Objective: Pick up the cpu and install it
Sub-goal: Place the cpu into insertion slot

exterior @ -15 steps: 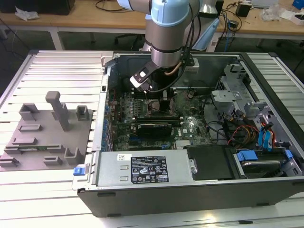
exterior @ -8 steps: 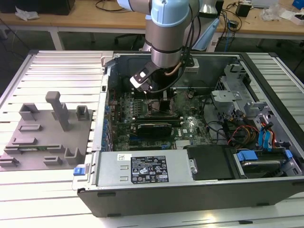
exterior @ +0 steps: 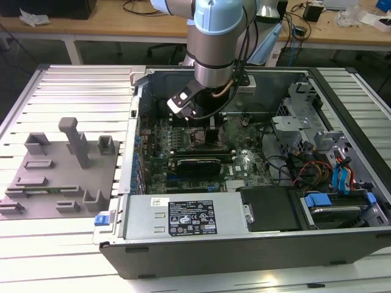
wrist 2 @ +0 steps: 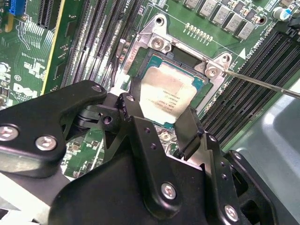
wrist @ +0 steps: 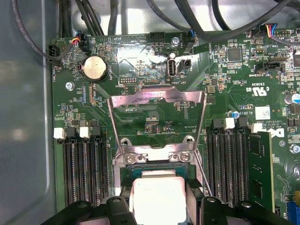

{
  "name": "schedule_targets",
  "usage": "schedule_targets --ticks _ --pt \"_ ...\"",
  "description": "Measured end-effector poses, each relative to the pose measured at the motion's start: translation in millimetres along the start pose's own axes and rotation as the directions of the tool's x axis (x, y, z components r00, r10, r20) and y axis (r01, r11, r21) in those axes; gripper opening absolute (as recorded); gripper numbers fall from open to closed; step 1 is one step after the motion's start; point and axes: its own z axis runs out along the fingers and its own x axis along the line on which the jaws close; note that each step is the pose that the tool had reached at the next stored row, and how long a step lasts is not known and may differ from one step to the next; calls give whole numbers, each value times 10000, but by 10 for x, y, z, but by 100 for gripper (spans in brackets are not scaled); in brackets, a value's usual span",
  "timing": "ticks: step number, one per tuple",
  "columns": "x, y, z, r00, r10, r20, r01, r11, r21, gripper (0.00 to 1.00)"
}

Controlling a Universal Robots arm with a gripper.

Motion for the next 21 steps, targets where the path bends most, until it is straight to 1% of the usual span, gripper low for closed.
schedule_targets --ticks 7,9,12,13,16,18,19,21 --pt "1 0 4 10000 1 -9 -1 10000 -5 55" --pt "0 0 2 10000 0 -2 0 10000 -2 67" --pt "0 0 2 10000 0 -2 0 10000 -1 67" --pt "0 0 -9 10000 1 -1 -1 10000 -1 67" --pt "1 4 -95 10000 1 -2 -1 10000 -1 67" --pt "0 6 -134 10000 0 -2 0 10000 -1 67" --pt "1 7 -150 10000 0 -4 0 10000 -2 67" --pt "1 7 -151 10000 0 -3 0 10000 -2 67"
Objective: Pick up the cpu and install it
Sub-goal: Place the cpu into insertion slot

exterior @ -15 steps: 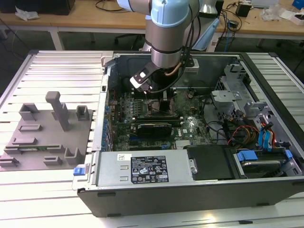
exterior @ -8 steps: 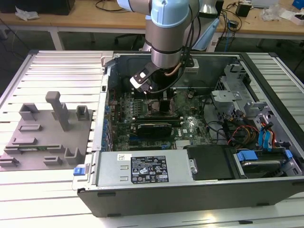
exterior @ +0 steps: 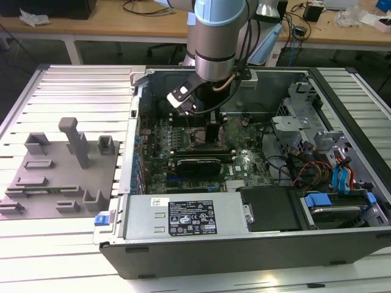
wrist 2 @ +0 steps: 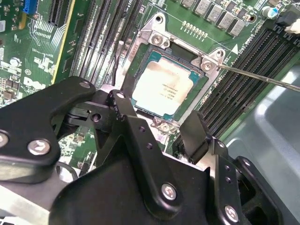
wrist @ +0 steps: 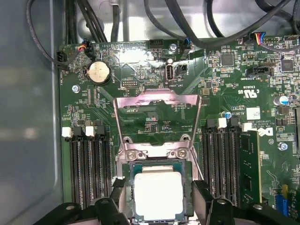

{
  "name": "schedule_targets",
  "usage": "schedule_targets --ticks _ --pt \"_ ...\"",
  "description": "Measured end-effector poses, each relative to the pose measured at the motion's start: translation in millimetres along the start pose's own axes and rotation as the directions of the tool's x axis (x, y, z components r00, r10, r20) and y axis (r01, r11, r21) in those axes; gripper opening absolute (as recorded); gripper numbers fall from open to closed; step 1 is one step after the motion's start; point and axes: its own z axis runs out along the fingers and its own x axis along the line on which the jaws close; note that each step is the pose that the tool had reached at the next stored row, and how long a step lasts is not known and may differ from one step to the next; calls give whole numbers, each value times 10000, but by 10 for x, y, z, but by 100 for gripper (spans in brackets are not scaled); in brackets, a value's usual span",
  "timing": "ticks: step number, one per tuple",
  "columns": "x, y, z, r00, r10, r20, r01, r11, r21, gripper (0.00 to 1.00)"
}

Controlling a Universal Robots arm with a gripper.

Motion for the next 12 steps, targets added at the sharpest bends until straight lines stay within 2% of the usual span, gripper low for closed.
schedule_targets --ticks 1,4,5,7,8,10,12 --pt "0 0 0 10000 0 -1 0 10000 1 67" --pt "0 0 0 10000 1 -2 -1 10000 0 46" --pt "0 0 0 10000 1 -3 -1 10000 0 46" --pt "0 0 0 10000 0 -3 0 10000 1 34" --pt "0 0 0 10000 1 -3 -1 10000 1 22" --pt "0 0 0 10000 1 -4 -1 10000 1 11" --pt "0 0 0 10000 0 -5 0 10000 1 11"
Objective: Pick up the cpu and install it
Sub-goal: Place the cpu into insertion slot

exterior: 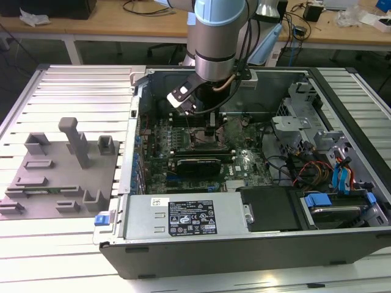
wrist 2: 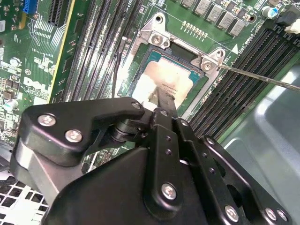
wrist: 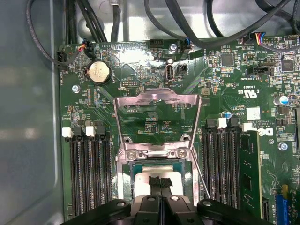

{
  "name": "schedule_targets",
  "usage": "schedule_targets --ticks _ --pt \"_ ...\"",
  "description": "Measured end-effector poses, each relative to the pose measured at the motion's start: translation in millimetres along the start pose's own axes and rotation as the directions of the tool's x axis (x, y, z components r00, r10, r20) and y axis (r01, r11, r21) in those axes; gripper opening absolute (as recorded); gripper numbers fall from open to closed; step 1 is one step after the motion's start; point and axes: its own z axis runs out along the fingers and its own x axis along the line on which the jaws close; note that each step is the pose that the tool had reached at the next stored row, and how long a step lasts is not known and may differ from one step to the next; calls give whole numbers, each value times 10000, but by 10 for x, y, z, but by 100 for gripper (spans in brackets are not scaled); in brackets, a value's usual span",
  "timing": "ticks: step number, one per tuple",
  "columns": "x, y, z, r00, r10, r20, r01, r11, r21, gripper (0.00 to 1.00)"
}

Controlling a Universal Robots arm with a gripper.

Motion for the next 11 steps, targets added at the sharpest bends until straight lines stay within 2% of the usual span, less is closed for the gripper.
schedule_targets --ticks 2,3,5,8,11 --pt "0 0 0 10000 0 -1 0 10000 0 11" --pt "-1 0 3 9999 3 -131 -3 10000 23 11" --pt "0 -5 5 9999 8 -140 -7 10000 18 11" --pt "-2 -29 14 9999 -5 -141 2 9998 -195 11" --pt "-3 -52 36 9999 -7 -142 3 9997 -225 11"
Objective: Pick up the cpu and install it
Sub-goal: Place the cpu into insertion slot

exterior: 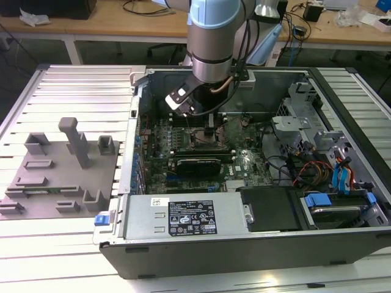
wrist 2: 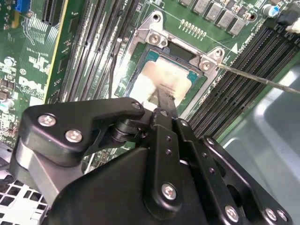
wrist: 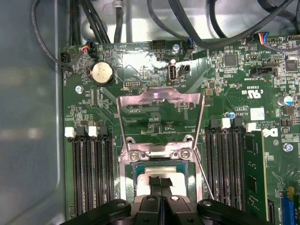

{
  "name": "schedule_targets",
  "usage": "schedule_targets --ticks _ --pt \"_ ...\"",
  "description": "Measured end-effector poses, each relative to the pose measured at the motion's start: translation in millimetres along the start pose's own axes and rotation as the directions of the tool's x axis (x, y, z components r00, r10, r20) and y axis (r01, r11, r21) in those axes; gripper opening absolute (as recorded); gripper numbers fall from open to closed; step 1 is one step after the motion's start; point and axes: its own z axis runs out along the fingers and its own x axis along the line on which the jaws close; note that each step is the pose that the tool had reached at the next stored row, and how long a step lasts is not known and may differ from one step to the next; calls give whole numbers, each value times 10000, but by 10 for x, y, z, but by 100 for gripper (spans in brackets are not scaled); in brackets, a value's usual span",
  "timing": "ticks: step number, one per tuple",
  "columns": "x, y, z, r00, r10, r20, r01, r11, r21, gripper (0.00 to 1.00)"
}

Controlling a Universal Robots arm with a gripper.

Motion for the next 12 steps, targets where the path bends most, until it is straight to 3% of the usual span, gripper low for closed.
schedule_targets --ticks 4,12 --pt "-4 -15 46 10000 0 0 0 10000 1 11" --pt "-4 -17 62 10000 -1 3 1 10000 2 11"
